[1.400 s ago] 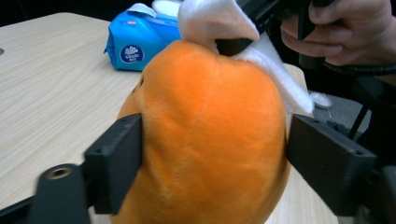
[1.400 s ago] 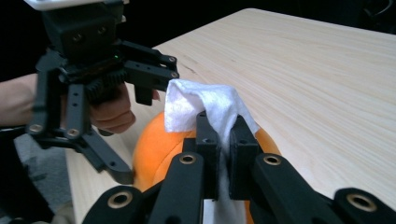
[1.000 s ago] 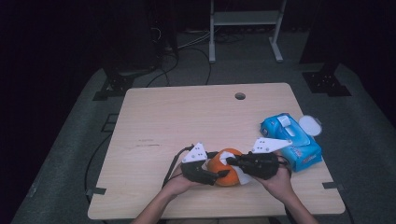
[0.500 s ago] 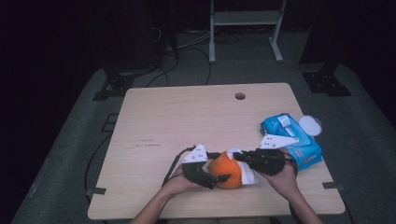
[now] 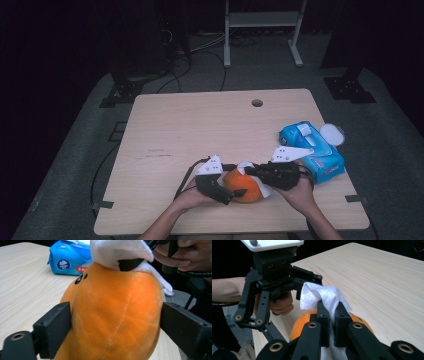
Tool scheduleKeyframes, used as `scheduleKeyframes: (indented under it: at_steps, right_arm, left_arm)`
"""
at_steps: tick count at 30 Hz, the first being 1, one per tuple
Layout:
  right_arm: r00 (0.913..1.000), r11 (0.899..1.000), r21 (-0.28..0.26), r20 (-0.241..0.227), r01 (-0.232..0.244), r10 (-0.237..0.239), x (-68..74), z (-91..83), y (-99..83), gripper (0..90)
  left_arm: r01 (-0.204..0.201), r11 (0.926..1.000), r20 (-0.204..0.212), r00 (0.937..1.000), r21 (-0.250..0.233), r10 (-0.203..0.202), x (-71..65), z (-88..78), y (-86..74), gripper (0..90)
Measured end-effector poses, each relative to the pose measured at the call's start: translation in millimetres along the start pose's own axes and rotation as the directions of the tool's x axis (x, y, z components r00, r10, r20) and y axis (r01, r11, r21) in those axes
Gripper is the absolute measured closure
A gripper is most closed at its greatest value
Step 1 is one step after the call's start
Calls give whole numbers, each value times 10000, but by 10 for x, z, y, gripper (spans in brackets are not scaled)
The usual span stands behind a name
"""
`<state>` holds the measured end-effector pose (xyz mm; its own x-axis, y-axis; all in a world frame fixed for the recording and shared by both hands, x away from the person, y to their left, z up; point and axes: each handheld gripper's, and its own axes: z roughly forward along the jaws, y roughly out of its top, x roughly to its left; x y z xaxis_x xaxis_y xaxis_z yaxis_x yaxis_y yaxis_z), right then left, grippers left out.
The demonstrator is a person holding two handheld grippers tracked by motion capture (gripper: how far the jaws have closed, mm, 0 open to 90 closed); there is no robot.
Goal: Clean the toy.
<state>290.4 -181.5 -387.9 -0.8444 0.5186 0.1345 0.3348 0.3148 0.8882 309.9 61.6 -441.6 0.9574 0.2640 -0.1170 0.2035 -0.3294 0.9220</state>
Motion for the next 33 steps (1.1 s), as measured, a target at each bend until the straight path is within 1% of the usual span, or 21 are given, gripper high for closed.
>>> scheduleKeyframes:
  at_steps: [2,4,8,10,11,12,13,14,15,16,19,20,21,22,25,27,29,30,31,32,33]
  right_arm:
    - [10000,10000,-29,6,3,-3,-20,-7,-4,846]
    - [10000,10000,-15,-1,-42,42,-34,-14,-10,846]
    - [9999,9999,23,-57,-133,133,-51,-14,-18,846]
    - [9996,9997,7,-143,-262,262,-44,-6,-4,845]
    - [9999,9999,53,-88,-141,141,-16,11,13,845]
    - [9999,9999,53,-88,-141,141,-16,11,13,845]
    - [9999,9998,156,-49,142,-141,47,50,42,845]
    - [9998,9996,179,-83,198,-197,59,61,48,844]
    - [9995,9991,265,-4,330,-330,67,71,52,845]
    - [9993,9989,315,129,336,-340,61,67,49,845]
    - [9989,9995,245,418,182,-193,-27,12,23,845]
    - [9987,9998,206,499,49,-60,-68,-19,8,845]
    - [9987,9998,206,499,49,-60,-68,-19,8,845]
    - [9975,9995,193,668,-247,234,-142,-89,-38,845]
    - [9959,9988,250,806,-424,403,-185,-158,-96,846]
    - [9961,9987,276,782,-429,407,-171,-196,-120,846]
    - [9973,9990,216,625,-400,386,-140,-219,-117,847]
    - [9973,9990,216,625,-400,386,-140,-219,-117,847]
    - [9988,9998,137,471,-166,159,-62,-221,-73,846]
    - [9993,9999,124,364,-110,106,-35,-217,-55,846]
    - [9998,10000,93,173,-12,10,-2,-208,-30,847]
  left_arm:
    - [-83,9999,-61,9999,-75,82,-9,18,-5,102]
    - [-273,9996,-100,9996,-5,273,-26,49,-21,105]
    - [-282,9996,-158,9995,-48,281,-7,42,-15,105]
    - [-356,9993,-278,9990,95,359,-12,70,-11,107]
    - [-500,9986,-284,9983,158,504,-28,88,-8,137]
    - [-500,9986,-284,9983,158,504,-28,88,-8,173]
    - [-900,9958,-335,9953,193,906,-99,130,-3,222]
    - [-1192,9924,-363,9921,319,1204,-148,147,4,249]
    - [-1360,9900,-437,9895,376,1376,-175,151,8,269]
    - [-1378,9898,-489,9890,350,1394,-182,147,11,285]
    - [-1277,9914,-479,9905,271,1289,-161,118,-1,310]
    - [-1255,9917,-506,9906,269,1267,-162,111,-5,310]
    - [-1255,9917,-506,9906,269,1267,-162,111,-5,309]
    - [-1271,9915,-571,9901,290,1286,-164,99,-8,307]
    - [-1141,9932,-543,9919,239,1152,-146,82,-13,304]
    - [-1114,9935,-566,9920,236,1126,-134,75,-15,295]
    - [-957,9953,-642,9933,161,965,-129,81,-17,280]
    - [-957,9953,-642,9933,161,965,-129,81,-17,275]
    - [-605,9982,-731,9955,19,604,-106,87,-22,271]
    - [-439,9990,-796,9959,-38,435,-93,83,-24,270]
    - [-370,9993,-822,9960,-63,363,-84,79,-22,271]
